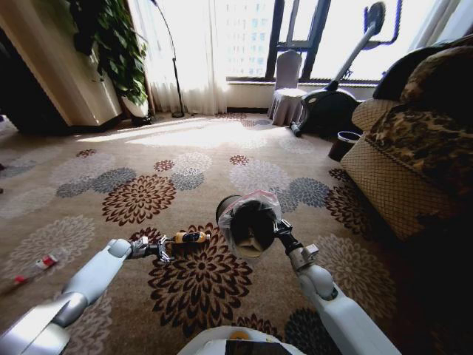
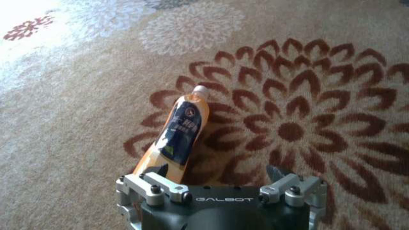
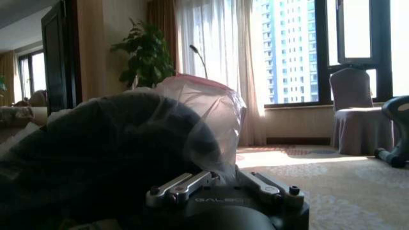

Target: Pick up the trash from the ground and place it into the trash bin.

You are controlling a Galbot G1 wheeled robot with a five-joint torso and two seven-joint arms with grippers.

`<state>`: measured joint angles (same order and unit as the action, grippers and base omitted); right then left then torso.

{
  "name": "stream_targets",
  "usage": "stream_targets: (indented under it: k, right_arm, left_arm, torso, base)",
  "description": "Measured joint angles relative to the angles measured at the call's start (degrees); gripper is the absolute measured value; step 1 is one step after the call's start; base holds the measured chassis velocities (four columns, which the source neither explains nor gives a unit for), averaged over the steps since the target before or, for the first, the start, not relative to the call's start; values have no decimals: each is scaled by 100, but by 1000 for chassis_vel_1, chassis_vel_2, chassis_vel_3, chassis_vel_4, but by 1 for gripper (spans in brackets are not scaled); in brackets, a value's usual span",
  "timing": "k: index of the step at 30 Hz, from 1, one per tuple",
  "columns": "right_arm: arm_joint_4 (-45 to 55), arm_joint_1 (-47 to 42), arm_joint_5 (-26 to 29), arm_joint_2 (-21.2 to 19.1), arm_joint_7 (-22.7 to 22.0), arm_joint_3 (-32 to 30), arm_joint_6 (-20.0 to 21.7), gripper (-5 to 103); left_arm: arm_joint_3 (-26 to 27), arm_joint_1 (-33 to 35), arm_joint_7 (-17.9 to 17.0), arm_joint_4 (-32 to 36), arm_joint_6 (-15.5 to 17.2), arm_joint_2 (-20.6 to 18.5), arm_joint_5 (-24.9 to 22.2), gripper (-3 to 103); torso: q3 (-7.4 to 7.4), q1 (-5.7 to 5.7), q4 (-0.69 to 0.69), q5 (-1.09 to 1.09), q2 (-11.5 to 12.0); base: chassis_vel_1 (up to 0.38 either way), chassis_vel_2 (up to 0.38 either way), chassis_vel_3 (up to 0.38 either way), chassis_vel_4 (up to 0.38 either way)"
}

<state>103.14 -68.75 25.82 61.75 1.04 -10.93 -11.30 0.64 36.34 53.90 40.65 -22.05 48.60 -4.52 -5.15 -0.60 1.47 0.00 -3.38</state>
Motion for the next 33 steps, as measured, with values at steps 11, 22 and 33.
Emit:
stream_targets:
  k: [11, 22, 33]
  right_arm:
    - [-172, 199, -101, 155, 2, 230, -105, 0]
    - [-285, 236, -87, 240, -3, 235, -212, 0]
    - [-364, 96, -193, 321, -1, 129, -240, 0]
  left_arm:
    - [-143, -246, -139, -575, 34, 210, 55, 97]
    - [-147, -451, -5, -1108, 378, 572, 347, 95]
    - [-117, -461, -68, -1490, 838, 889, 242, 70]
  torso:
    - [1, 1, 1, 0, 0]
    - [-2, -4, -1, 1, 0]
    - [0, 0, 0, -1, 0]
  base:
    - [-44, 45, 51, -44]
    - [-126, 115, 118, -111]
    - [7, -5, -14, 9]
